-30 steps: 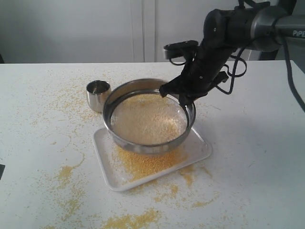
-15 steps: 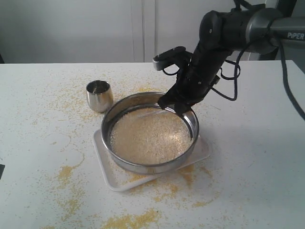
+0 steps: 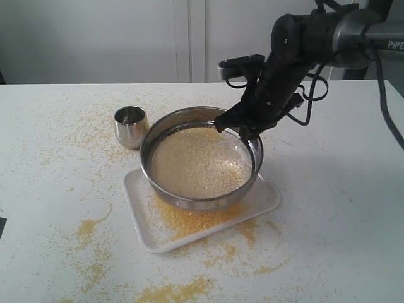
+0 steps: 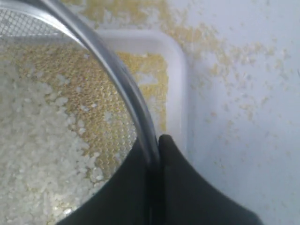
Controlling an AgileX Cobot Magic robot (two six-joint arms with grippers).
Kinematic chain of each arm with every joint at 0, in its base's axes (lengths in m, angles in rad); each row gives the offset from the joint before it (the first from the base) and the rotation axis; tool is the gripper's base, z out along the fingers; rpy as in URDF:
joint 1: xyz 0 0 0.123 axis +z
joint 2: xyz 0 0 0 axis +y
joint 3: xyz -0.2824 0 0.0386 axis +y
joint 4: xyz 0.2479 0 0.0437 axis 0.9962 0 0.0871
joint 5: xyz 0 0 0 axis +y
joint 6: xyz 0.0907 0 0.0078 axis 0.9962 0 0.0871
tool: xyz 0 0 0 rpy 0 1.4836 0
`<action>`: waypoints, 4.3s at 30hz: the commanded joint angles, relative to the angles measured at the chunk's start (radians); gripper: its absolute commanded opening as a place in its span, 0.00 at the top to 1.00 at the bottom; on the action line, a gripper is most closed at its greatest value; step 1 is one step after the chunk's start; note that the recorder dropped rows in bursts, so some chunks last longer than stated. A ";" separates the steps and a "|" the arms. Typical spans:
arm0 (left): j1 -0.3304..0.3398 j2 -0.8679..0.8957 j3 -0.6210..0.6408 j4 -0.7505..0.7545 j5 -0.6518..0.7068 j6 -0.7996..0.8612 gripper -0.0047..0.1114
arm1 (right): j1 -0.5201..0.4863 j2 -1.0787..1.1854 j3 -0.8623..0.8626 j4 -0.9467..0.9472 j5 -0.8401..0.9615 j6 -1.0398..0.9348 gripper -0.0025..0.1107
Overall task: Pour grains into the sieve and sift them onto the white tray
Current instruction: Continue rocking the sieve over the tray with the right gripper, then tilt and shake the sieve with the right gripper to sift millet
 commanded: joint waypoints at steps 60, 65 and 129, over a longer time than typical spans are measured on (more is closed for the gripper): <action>-0.001 -0.003 -0.010 -0.003 0.011 -0.005 0.96 | -0.021 -0.010 -0.006 0.119 -0.052 0.095 0.98; -0.001 -0.003 -0.010 -0.003 0.011 -0.005 0.96 | -0.010 -0.012 -0.006 0.092 0.048 -0.209 0.98; -0.001 -0.003 -0.010 -0.003 0.011 -0.005 0.96 | -0.043 -0.033 -0.008 0.136 -0.021 0.107 0.98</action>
